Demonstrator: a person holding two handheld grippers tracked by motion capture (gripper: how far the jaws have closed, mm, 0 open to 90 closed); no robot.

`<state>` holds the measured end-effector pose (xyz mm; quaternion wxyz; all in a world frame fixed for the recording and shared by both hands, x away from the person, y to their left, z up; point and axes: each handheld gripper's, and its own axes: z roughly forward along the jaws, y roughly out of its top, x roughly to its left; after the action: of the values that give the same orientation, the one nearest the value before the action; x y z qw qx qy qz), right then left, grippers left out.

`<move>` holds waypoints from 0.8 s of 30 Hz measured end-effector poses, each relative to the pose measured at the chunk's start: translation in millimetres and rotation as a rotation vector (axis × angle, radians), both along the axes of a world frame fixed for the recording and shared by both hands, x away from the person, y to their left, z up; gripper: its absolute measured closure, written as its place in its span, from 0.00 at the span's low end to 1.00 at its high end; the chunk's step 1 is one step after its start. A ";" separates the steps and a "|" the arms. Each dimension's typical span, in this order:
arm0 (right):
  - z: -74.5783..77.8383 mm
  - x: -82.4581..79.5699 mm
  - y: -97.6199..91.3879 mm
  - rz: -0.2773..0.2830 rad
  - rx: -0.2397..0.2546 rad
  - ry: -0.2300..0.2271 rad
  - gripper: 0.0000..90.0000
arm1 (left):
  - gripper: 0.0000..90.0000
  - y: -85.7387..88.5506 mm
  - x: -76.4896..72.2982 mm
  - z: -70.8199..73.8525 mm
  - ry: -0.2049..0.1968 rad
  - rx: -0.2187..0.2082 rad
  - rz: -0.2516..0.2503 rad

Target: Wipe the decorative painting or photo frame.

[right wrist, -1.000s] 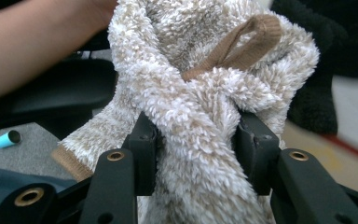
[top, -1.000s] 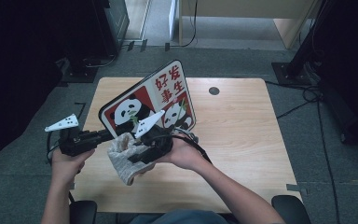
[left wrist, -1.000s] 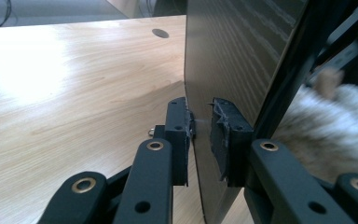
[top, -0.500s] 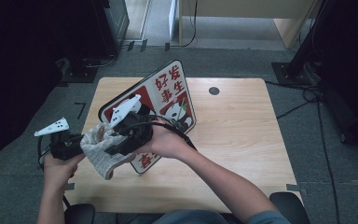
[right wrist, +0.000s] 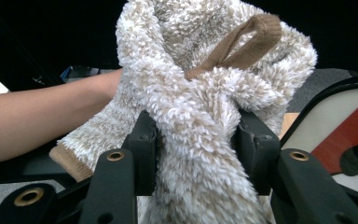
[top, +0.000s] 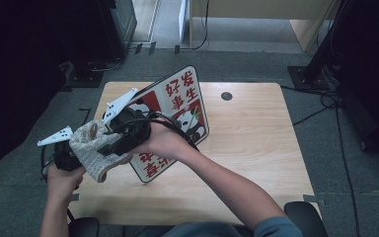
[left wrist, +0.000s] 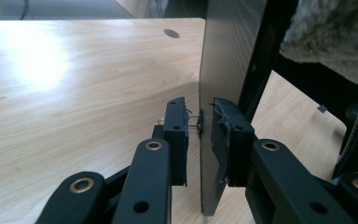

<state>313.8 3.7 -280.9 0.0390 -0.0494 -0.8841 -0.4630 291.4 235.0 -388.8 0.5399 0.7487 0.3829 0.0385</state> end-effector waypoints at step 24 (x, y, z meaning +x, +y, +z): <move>2.8 -0.3 5.7 -0.003 0.003 -0.007 0.63 | 0.84 1.1 -0.3 -2.4 0.010 0.011 -0.001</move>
<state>313.5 9.4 -278.0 0.0354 -0.0490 -0.8836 -0.4644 291.1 236.1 -391.2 0.5339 0.7520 0.3849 0.0363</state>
